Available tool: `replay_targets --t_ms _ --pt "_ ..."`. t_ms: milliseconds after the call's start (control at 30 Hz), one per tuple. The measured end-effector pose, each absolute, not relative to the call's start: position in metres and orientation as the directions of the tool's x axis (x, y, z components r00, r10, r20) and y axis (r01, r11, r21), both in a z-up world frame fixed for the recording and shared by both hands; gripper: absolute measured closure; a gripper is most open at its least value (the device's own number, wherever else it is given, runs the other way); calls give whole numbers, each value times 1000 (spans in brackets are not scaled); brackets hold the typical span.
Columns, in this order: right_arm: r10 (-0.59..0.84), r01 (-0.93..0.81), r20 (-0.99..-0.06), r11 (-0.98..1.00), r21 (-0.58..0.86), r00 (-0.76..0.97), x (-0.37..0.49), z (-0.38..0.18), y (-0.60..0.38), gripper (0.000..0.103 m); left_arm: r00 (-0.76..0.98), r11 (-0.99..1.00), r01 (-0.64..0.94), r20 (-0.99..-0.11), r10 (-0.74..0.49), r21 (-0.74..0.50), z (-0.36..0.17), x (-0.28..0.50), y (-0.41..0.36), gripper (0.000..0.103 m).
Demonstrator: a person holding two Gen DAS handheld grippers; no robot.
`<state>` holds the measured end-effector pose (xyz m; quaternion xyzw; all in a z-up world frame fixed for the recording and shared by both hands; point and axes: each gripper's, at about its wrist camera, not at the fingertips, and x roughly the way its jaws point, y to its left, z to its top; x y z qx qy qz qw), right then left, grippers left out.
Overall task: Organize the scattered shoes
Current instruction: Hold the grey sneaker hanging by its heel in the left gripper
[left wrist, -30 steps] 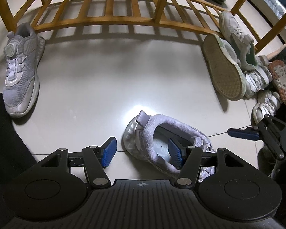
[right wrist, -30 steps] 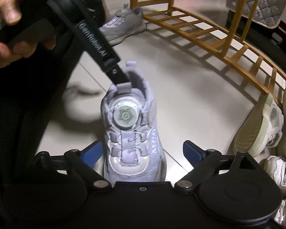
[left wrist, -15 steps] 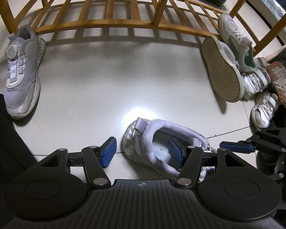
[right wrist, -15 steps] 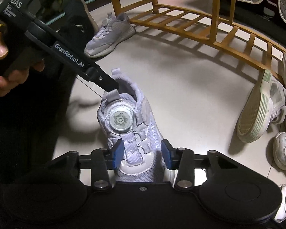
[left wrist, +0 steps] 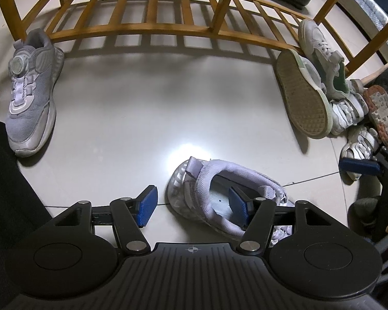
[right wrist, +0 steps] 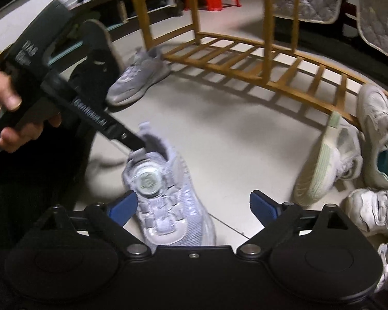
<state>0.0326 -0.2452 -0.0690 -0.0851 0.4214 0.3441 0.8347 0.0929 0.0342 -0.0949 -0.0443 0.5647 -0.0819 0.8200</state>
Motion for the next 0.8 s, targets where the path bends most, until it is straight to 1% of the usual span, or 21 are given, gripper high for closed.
replay_targets --t_ms 33,67,133,233,267,300,333,367,433,467,533,667,800 --pt "508 -635 -764 754 170 399 35 -70 -247 43 349 983 85 -919 -185 -165 -95 93 34 41" --pt "514 -622 -766 758 196 385 38 -71 -249 53 350 983 86 -919 -184 -164 -94 93 34 41" --pt "518 -608 -770 763 220 372 41 -73 -251 62 351 983 85 -919 -182 -163 -94 93 34 41" --pt "509 -609 -774 765 207 376 40 -74 -252 62 350 983 86 -919 -181 -161 -94 93 34 41" --pt "508 -610 -775 765 206 376 40 -74 -252 58 349 984 85 -920 -178 -158 -95 93 35 41" --pt "509 -611 -774 765 204 378 40 -74 -252 51 349 984 84 -920 -178 -158 -95 94 35 41" --pt "506 -611 -773 766 199 383 39 -74 -252 36 348 984 82 -920 -178 -160 -95 94 35 41" --pt "502 -609 -771 770 191 392 38 -74 -252 28 348 984 81 -920 -180 -161 -95 94 36 40" --pt "498 -620 -773 764 177 393 37 -75 -251 26 346 984 82 -921 -178 -160 -95 94 35 40" --pt "498 -627 -775 760 173 389 36 -75 -250 22 345 984 84 -922 -177 -157 -95 93 35 40" --pt "494 -641 -783 750 164 378 35 -78 -248 19 344 984 85 -923 -176 -156 -95 93 34 40" --pt "481 -669 -798 731 136 363 31 -83 -241 17 341 984 87 -923 -177 -157 -95 93 34 40" --pt "484 -666 -798 731 145 358 29 -85 -240 17 340 984 87 -924 -174 -153 -95 93 34 40"
